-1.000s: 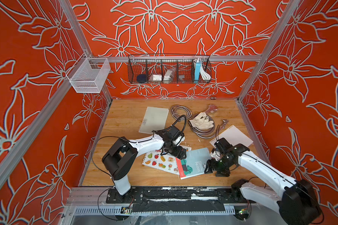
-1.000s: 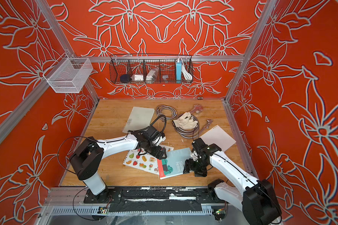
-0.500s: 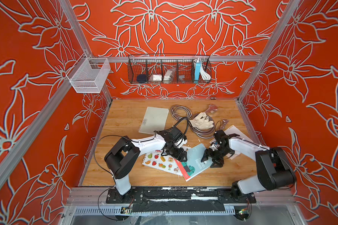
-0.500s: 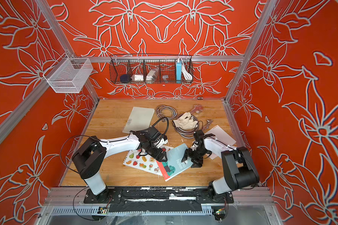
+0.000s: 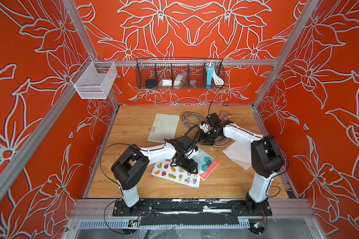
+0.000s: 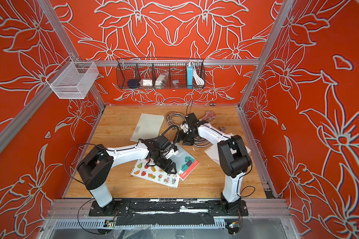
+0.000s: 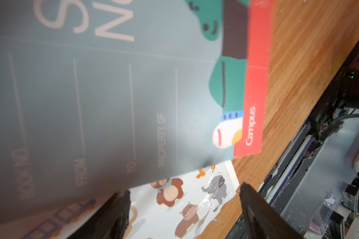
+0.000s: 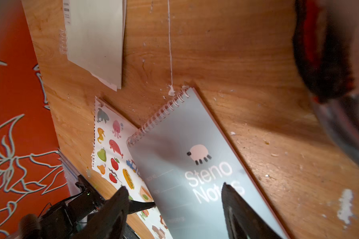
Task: Tear off pages from different notebooks
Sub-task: Adjust the notebook at the notebook.
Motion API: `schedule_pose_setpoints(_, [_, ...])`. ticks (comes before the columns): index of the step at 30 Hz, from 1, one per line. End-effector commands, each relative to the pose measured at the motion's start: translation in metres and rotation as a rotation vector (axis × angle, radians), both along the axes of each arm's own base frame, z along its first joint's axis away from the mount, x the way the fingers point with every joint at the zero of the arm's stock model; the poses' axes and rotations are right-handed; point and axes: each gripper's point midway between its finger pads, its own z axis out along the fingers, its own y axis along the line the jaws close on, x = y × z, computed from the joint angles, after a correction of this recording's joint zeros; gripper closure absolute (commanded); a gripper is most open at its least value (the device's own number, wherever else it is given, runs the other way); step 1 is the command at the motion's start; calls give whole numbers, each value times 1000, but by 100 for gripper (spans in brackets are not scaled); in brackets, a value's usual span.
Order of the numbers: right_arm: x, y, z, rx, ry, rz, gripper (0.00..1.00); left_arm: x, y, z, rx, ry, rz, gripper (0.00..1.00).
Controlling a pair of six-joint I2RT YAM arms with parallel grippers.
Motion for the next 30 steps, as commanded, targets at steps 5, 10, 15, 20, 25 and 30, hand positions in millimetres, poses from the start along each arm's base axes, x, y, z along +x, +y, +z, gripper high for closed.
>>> schedule_pose_setpoints(5, [-51, -65, 4, -219, -39, -24, 25, 38, 8, 40, -30, -195, 99, 18])
schedule_pose_setpoints(10, [-102, -80, -17, -172, 80, -35, 25, 90, 42, 31, 108, -286, 297, 16])
schedule_pose_setpoints(15, [-131, -83, -30, -116, 151, -38, 25, 118, 56, 17, 71, -231, 420, 16])
schedule_pose_setpoints(20, [-143, -81, -44, -73, 199, -53, 25, 116, 51, 0, 55, -164, 421, 16])
schedule_pose_setpoints(25, [-133, -75, -51, -50, 205, -53, 25, 106, 50, -12, 48, -115, 408, 18])
schedule_pose_setpoints(30, [-122, -71, -60, -46, 216, -59, 26, 98, 51, -13, 48, -86, 408, 20])
